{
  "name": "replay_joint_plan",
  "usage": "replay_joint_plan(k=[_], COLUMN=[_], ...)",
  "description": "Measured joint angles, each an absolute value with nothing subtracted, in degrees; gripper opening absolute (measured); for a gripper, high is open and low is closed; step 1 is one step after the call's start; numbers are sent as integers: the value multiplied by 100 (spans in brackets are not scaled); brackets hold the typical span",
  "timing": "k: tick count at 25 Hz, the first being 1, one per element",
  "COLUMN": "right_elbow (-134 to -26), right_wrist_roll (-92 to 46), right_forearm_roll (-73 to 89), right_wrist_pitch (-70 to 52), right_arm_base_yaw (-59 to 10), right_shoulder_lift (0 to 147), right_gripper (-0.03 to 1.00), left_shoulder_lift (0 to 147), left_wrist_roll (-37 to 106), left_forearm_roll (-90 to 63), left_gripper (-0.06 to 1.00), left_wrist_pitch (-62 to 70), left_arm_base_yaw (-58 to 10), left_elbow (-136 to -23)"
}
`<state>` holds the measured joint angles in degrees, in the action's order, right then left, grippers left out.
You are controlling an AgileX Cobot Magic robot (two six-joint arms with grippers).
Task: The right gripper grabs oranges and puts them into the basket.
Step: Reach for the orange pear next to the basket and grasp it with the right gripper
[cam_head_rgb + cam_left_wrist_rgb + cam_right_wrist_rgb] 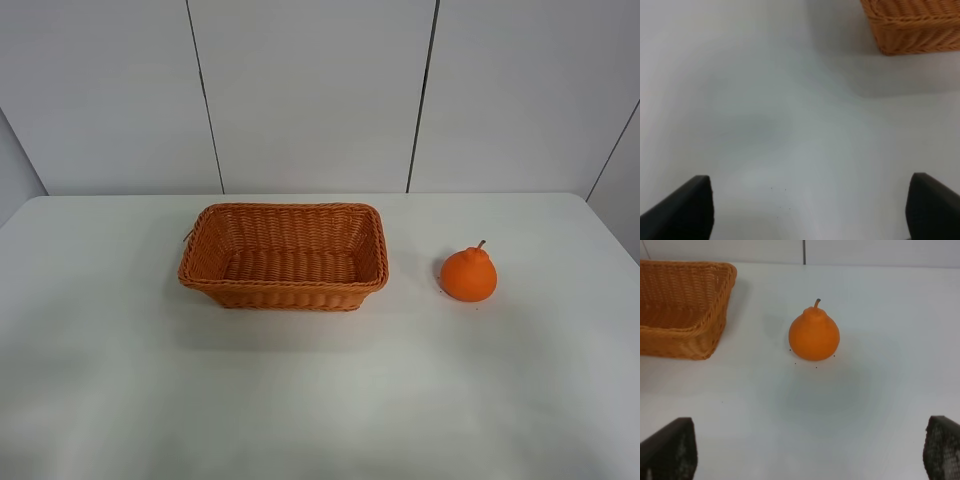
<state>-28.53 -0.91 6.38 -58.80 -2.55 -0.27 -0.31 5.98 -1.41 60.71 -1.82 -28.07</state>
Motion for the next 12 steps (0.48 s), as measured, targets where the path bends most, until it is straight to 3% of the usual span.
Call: replay_joint_plan(k=[12], right_elbow=[-3009], right_wrist_roll=[-91], right_forearm_roll=[478], right_wrist_pitch=[-5777], right_arm_base_yaw=[-255], right_shoulder_lift=[334], right_gripper=[69], left_shoulder_lift=[-31], left_wrist_roll=[598], left_forearm_roll=[-141], left_gripper=[88], left_wrist_pitch=[6071], left_arm_base_yaw=[-182], left_elbow=[-2807])
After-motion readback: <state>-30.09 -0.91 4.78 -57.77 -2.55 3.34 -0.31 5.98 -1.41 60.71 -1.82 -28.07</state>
